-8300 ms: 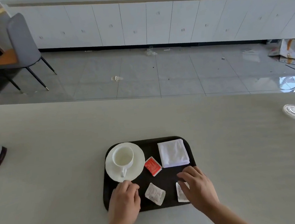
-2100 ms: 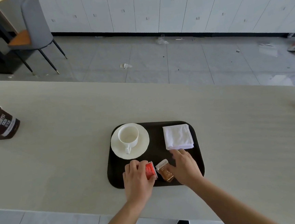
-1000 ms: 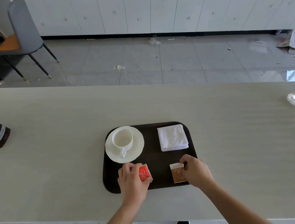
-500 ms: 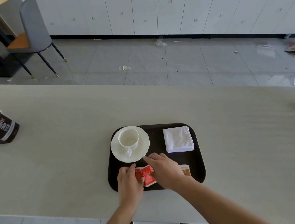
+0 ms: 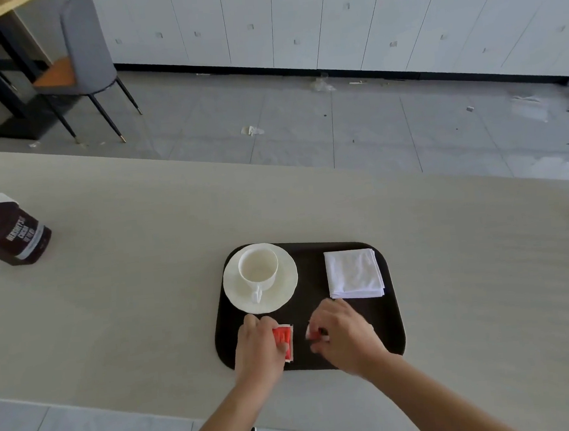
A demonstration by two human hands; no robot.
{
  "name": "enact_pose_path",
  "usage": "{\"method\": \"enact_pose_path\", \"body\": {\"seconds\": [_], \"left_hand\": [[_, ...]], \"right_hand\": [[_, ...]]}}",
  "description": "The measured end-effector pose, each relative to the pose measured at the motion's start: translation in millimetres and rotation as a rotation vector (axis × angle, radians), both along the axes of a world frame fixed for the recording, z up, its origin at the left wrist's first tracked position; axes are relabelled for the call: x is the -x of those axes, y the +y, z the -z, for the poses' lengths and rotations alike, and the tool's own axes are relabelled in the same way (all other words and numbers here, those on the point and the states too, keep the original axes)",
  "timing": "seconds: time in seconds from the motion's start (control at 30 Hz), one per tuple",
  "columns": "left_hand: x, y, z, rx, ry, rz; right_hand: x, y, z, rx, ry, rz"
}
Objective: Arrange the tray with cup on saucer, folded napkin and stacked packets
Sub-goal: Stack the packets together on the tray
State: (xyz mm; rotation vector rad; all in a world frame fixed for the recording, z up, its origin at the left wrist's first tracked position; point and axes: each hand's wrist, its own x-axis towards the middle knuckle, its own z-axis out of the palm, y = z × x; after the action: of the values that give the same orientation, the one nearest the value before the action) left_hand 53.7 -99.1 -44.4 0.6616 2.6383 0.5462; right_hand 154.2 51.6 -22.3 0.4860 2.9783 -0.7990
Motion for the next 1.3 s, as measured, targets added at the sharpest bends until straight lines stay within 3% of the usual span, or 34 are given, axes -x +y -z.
{"method": "enact_pose_path", "body": {"seconds": [0.07, 0.23, 0.4, 0.53, 0.7, 0.77, 0.87, 1.03, 1.13, 1.3], "left_hand": [[-1, 0, 1, 0.008, 0.022, 0.001], [3, 5, -2, 0.079, 0.025, -0.016], [4, 3, -3, 0.01, -0.047, -0.079], [-1, -3, -5, -0.201, -0.107, -0.165], [-1, -2, -13, -0.515, -0.463, -0.307], [-2, 0, -16, -0.608, -0.635, -0.37], [-6, 4, -19, -0.676, -0.777, -0.428], [-10, 7, -20, -0.679, -0.76, -0.506], [-10, 4, -22, -0.67, -0.913, -0.438], [-13, 7, -23, -0.619, -0.795, -0.403]], "right_hand": [[-8, -6, 2, -0.072, -0.057, -0.074], [-16, -1, -2, 0.097, 0.031, 0.166], [-22, 8, -5, 0.206, 0.034, 0.336], [-23, 7, -4, 0.24, 0.044, 0.36], [-14, -3, -10, 0.395, -0.003, 0.294], [-12, -7, -13, 0.368, -0.021, 0.216], [-13, -12, -15, 0.331, 0.107, 0.246], [-22, -10, -10, 0.061, 0.364, 0.208], [-28, -8, -5, 0.041, 0.366, 0.136], [-25, -8, 2, 0.104, 0.307, 0.212]]}}
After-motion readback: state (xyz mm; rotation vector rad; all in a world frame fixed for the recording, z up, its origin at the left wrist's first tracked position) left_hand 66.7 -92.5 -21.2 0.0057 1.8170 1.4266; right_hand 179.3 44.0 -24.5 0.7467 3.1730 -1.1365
